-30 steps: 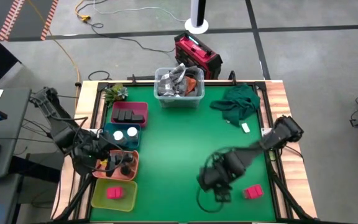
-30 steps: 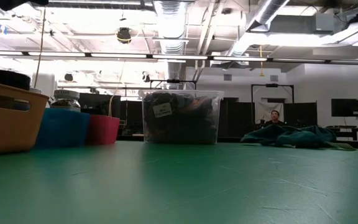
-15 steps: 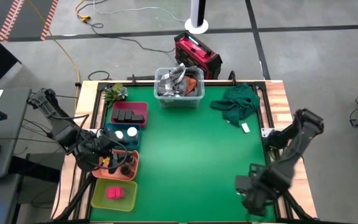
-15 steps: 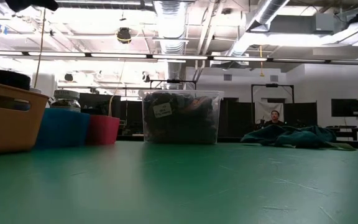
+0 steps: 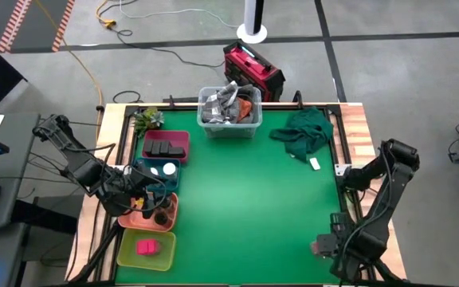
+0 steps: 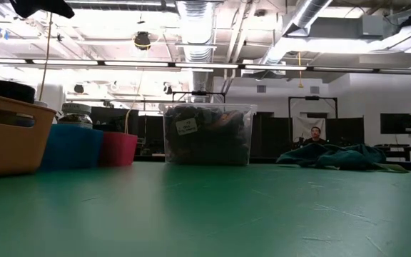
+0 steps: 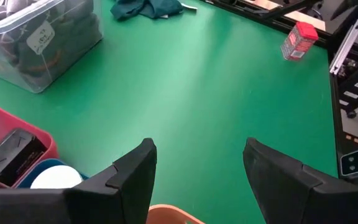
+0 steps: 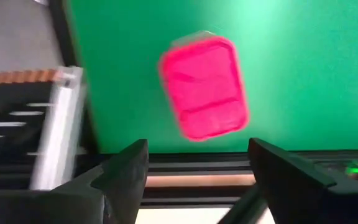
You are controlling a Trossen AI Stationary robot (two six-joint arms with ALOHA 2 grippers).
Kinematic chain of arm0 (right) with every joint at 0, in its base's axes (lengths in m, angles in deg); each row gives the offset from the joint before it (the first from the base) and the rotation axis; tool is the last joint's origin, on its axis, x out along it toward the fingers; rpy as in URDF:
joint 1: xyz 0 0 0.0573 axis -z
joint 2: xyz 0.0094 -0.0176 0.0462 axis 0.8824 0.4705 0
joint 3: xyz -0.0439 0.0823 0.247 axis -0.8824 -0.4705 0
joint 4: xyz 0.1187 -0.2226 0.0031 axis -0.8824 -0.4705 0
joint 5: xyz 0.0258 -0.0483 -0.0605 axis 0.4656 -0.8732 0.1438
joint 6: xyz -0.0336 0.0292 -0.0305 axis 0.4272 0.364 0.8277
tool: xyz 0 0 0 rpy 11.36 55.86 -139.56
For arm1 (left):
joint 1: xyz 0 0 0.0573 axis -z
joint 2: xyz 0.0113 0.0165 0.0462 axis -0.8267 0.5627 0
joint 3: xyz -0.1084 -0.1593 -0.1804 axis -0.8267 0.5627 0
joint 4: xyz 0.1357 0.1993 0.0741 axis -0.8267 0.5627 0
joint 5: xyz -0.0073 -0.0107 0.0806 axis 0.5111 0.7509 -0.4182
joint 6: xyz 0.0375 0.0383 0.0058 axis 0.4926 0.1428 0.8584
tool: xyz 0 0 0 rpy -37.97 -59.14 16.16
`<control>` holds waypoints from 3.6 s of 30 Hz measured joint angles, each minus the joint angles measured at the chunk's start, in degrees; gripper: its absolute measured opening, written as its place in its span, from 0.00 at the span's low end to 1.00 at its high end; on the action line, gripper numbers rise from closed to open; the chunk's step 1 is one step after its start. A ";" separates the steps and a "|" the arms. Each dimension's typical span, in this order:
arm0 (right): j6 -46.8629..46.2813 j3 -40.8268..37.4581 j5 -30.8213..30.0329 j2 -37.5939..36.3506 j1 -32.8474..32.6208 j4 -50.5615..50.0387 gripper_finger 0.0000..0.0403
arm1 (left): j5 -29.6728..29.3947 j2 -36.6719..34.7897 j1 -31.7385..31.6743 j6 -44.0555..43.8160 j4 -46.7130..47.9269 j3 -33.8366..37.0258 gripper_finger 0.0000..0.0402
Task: Sort spices by type
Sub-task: Put the red seasoning can into the yellow bin
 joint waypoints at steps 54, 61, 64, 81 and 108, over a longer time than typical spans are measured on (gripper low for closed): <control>4.58 -4.64 1.99 0.37 2.71 4.99 0.98 | -1.28 0.00 -0.02 -2.28 -0.04 0.04 0.57; 9.22 -4.64 1.73 4.60 1.91 6.41 0.93 | 0.92 0.00 -0.02 -2.33 -0.04 0.04 0.57; 8.88 -4.64 1.75 7.38 1.14 6.43 0.92 | 1.59 0.00 -0.02 -2.36 -0.04 0.04 0.57; 11.80 -2.78 2.01 8.94 5.47 6.96 0.66 | 5.20 0.00 -0.02 -2.34 -0.13 0.04 0.57; 37.84 9.89 -0.15 8.85 38.09 17.45 0.63 | -1.80 7.00 -1.88 2.93 -9.67 0.04 0.57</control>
